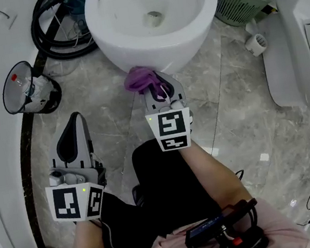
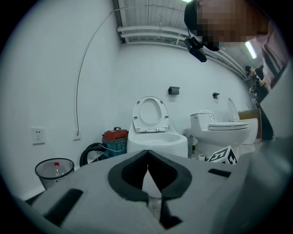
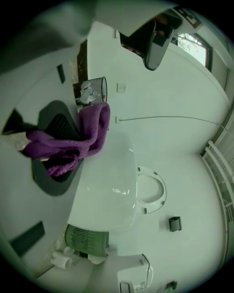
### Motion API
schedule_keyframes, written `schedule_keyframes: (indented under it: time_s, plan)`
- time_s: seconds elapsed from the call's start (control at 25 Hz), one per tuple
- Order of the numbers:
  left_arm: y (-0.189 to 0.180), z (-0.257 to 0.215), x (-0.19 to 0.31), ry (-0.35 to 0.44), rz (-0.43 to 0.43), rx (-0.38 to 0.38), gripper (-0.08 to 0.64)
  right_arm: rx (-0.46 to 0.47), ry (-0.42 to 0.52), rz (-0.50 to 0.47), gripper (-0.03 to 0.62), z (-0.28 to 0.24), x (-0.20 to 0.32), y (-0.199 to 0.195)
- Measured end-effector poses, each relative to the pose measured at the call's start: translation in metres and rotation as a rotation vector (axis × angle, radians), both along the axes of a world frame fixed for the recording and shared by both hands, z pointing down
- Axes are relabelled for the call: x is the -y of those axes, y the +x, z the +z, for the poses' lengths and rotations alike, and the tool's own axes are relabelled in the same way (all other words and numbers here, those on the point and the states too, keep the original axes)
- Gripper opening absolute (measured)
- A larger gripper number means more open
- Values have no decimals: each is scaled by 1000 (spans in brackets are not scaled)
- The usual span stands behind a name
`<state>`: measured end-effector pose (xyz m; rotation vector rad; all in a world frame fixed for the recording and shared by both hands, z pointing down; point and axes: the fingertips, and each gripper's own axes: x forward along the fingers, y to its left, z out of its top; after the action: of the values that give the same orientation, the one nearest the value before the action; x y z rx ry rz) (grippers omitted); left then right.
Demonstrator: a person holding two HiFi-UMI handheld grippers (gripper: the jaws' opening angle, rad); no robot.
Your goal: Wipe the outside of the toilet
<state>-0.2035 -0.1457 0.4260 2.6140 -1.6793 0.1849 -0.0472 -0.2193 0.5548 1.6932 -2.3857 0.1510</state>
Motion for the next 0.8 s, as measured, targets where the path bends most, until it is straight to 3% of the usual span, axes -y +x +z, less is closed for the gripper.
schedule_keyframes:
  time_s: [0.8]
  plan:
    - [96, 8, 10, -17, 110, 4, 9, 28, -12, 49, 92, 5, -2, 104]
